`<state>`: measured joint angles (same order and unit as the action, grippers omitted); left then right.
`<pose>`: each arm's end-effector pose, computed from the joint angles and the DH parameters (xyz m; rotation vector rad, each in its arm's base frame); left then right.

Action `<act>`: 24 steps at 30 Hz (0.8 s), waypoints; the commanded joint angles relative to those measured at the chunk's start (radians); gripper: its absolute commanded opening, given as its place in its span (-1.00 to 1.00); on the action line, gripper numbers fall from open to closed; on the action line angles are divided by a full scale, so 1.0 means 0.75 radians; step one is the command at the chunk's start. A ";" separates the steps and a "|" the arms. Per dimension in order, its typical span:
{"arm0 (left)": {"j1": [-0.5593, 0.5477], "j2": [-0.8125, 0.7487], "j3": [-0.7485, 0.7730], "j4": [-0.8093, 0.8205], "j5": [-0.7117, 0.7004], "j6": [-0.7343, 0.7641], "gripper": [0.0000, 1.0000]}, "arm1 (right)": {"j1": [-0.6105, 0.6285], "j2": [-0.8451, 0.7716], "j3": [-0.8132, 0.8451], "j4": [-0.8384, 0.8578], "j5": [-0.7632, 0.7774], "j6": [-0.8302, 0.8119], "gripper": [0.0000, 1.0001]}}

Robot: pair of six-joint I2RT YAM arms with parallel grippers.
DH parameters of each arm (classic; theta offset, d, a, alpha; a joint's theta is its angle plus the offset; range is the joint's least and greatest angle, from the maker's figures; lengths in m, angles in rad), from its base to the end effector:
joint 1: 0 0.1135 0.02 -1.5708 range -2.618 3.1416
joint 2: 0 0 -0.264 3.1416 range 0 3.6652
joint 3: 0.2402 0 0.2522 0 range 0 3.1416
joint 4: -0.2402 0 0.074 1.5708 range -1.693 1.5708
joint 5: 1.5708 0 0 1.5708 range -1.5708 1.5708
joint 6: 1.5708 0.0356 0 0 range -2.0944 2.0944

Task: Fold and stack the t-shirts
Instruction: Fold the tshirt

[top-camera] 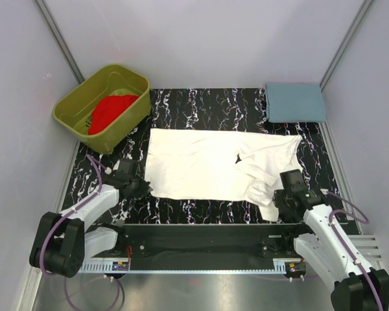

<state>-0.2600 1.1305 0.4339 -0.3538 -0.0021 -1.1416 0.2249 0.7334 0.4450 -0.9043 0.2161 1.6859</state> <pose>0.1821 -0.0484 0.1461 -1.1549 2.4463 -0.4623 0.1147 0.0184 0.1770 1.8692 2.0013 0.2563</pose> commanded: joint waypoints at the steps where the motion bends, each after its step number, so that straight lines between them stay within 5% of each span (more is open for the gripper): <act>1: -0.005 -0.022 0.045 0.016 -0.030 0.043 -1.00 | 0.009 0.022 0.179 -0.066 0.180 -0.180 -1.00; 14: -0.005 0.014 0.278 -0.070 -0.214 0.097 -1.00 | 0.007 0.292 0.505 -0.032 0.350 -0.875 -1.00; 24: -0.005 0.353 0.583 -0.156 -0.351 0.191 -1.00 | 0.007 0.539 0.685 0.224 0.260 -1.395 -1.00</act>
<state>-0.2642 1.3506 0.7765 -0.4473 -0.1577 -1.0416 0.2256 1.0866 0.8974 -0.8204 0.3992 0.8101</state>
